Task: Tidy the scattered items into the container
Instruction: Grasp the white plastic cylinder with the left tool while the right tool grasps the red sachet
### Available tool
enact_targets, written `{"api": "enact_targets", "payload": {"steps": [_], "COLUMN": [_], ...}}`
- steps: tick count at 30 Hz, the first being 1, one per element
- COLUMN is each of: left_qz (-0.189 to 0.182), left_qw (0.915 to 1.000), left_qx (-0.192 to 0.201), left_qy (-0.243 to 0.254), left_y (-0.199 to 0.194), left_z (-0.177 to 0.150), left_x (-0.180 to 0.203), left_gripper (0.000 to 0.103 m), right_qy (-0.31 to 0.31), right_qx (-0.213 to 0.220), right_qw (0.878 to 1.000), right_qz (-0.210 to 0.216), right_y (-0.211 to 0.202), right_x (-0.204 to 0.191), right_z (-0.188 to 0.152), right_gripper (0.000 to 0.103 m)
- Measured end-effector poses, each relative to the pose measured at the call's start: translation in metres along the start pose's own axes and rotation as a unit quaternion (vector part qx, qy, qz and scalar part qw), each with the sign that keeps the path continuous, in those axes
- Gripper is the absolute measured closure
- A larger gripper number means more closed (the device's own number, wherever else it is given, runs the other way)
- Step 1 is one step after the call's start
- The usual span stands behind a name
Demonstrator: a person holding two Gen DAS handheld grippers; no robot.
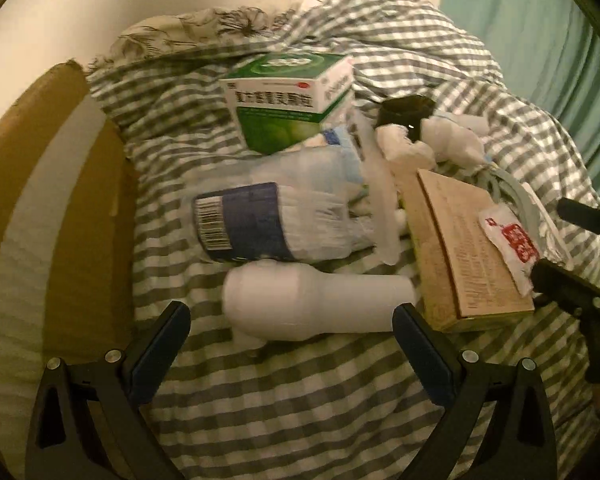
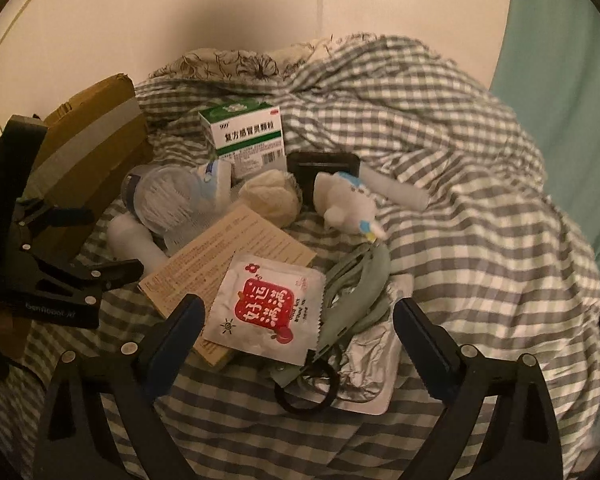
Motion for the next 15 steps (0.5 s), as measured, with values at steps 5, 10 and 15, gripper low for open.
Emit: {"api": "enact_targets", "payload": {"steps": [5, 10, 15], "left_qz": [0.003, -0.003, 0.005], "left_qw": [0.9998, 0.9991, 0.9995], "left_qx": [-0.012, -0.043, -0.03], "left_qy": [0.013, 0.004, 0.002], "left_y": [0.011, 0.021, 0.016], "left_z": [0.001, 0.001, 0.006], "left_x": [0.004, 0.004, 0.009], "left_gripper": [0.0, 0.0, 0.0], "right_qy": [0.008, 0.023, 0.031], "right_qx": [-0.018, -0.034, -0.038], "right_qw": [1.0, 0.999, 0.998], "right_qz": [0.019, 0.029, 0.031], "right_y": [0.013, 0.023, 0.025], "right_x": [-0.001, 0.004, 0.005], "right_z": [-0.003, -0.004, -0.003], "right_gripper": [0.012, 0.013, 0.013]}}
Point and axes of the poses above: each gripper's, at about its wrist camera, not at the fingertips, and y roughly the way its jaws point, x to its right, z to its top, the point moved 5 cm from there along y, roughly the way its jaws point, and after that the axes turned 12 degrees about -y, right-handed, at the moved point
